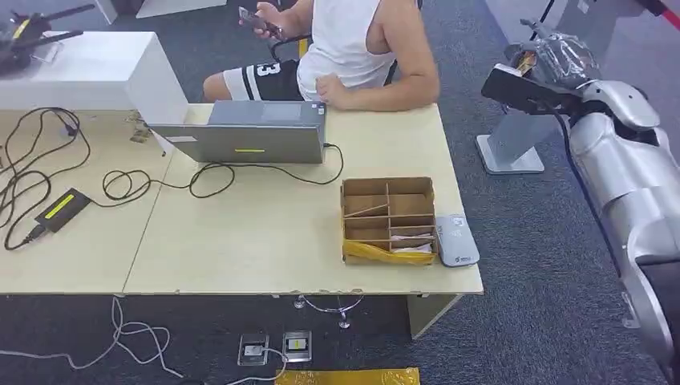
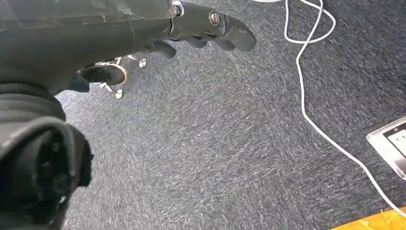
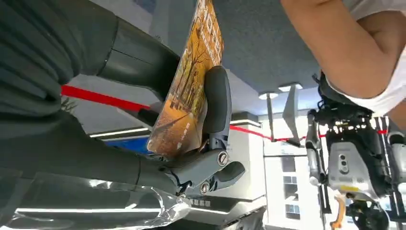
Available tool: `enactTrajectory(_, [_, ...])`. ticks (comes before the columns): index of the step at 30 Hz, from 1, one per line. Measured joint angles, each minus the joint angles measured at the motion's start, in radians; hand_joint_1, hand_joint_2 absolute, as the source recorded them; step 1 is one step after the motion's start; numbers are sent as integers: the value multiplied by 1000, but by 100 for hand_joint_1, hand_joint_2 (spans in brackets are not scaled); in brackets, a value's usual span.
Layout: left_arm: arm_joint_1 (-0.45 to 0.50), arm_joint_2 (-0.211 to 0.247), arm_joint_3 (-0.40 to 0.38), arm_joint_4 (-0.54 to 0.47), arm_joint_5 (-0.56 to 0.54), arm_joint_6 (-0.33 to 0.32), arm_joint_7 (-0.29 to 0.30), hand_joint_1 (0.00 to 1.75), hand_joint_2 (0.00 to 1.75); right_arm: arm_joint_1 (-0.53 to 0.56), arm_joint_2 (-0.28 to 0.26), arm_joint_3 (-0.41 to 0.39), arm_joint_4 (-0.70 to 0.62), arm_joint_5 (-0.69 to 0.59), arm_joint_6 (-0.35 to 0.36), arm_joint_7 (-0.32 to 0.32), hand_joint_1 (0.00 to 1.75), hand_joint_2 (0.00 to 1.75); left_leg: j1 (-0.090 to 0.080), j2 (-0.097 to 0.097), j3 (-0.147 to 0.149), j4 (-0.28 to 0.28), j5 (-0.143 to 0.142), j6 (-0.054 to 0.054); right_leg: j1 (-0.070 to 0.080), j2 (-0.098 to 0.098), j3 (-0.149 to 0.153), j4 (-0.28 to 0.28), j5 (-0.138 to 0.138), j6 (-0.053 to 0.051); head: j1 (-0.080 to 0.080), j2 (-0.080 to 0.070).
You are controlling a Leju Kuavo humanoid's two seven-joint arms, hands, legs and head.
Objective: Pass the card to the sensor for recognition and then transmit it.
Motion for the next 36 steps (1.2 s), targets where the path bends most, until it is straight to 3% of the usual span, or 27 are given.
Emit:
enactTrajectory(6, [4,-2,0,0,16,19,0,0,0,48,-19,-25,-53,-218,82,-15,175,175,0,0,1,0,0,0,0,0,0,0,0,0,0,0])
enactTrajectory(12, [20,-3,1,0,30,24,0,0,0,217,-83,-74,-138,-326,106,-3,175,175,0,0,1,0,-1,0,0,0,0,-1,0,0,0,0])
enactTrajectory(23, [15,-3,1,0,14,10,4,0,0,525,-162,-158,-398,-336,129,112,175,175,1,1,0,0,-2,-1,1,1,0,-2,0,0,0,0])
enactTrajectory(36, [-3,-6,1,0,-1,-2,13,0,0,627,-183,-207,-523,-314,158,129,175,175,1,1,0,0,-2,-1,1,2,0,-1,0,0,0,0])
